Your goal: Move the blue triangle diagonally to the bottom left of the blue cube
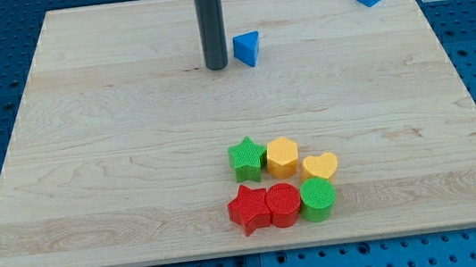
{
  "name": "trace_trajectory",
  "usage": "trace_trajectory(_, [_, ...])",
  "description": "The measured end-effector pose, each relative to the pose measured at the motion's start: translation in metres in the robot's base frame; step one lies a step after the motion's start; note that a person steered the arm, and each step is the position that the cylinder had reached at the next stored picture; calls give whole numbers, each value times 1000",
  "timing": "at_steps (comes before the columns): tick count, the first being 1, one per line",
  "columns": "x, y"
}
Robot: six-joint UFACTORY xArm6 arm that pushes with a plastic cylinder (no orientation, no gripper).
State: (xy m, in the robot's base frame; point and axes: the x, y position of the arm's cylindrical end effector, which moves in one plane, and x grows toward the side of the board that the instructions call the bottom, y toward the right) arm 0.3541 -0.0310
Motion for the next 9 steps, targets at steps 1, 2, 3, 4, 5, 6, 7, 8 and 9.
trace_trajectory(1, [-16,18])
trace_trajectory(2, [-16,52])
trace_trajectory(3, [-16,81])
trace_trajectory(4, [-14,84])
trace_trajectory(5, [-14,85])
trace_trajectory(6, [-10,93])
trace_trajectory(7, [-10,93])
trace_trajectory(8, [-10,108])
trace_trajectory(9, [-12,129])
